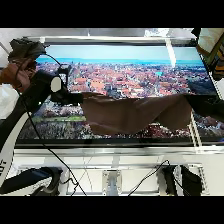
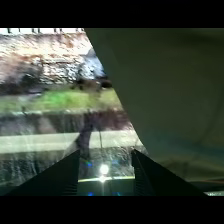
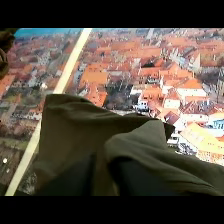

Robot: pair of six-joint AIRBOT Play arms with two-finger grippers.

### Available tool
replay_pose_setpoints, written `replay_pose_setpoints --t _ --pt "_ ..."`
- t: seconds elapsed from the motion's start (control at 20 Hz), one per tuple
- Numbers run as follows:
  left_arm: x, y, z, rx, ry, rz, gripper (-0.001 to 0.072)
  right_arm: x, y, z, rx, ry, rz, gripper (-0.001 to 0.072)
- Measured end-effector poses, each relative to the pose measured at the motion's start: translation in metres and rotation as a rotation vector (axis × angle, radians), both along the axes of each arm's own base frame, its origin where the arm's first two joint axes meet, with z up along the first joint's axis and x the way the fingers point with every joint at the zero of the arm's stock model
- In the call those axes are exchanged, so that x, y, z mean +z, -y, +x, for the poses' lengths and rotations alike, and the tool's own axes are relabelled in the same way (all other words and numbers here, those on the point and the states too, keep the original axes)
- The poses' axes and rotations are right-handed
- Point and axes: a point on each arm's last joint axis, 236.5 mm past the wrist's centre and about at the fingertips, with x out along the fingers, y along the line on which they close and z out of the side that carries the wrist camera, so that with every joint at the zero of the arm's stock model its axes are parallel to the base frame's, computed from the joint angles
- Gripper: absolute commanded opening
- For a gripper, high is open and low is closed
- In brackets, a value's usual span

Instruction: Fold the shirts.

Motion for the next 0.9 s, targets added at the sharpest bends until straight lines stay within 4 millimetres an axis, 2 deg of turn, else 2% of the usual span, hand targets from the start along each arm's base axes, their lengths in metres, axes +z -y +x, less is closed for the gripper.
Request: replay_pose_setpoints --t 0.1,0.3,0.45,0.55,0.7,0.8,0.9 --pt "-0.007 0.004 -0.002 -0.006 -0.008 -0.016 0.0363 -0.014 0.020 0.002 -0.061 -0.034 -0.075 0.0403" --pt "-0.011 0.015 0.003 -0.012 0.011 -0.061 0.0363 -0.045 0.089 0.006 -0.286 -0.139 -0.254 0.0403" --pt "-0.022 0.032 -0.010 -0.022 -0.055 -0.127 0.0364 -0.087 0.118 0.003 -0.348 -0.277 -0.289 0.0402" --pt "-0.037 0.041 -0.028 -0.050 -0.131 -0.150 0.0363 -0.126 0.123 -0.004 -0.344 -0.389 -0.276 0.0402" --pt "-0.065 0.042 -0.057 -0.072 -0.233 -0.134 0.0363 -0.181 0.118 -0.020 -0.320 -0.534 -0.236 0.0402" --pt "-0.082 0.042 -0.079 -0.073 -0.305 -0.137 0.0363 -0.208 0.111 -0.031 -0.302 -0.597 -0.207 0.0402" --pt "-0.095 0.048 -0.093 -0.065 -0.346 -0.168 0.0363 -0.226 0.105 -0.037 -0.289 -0.632 -0.181 0.0402"
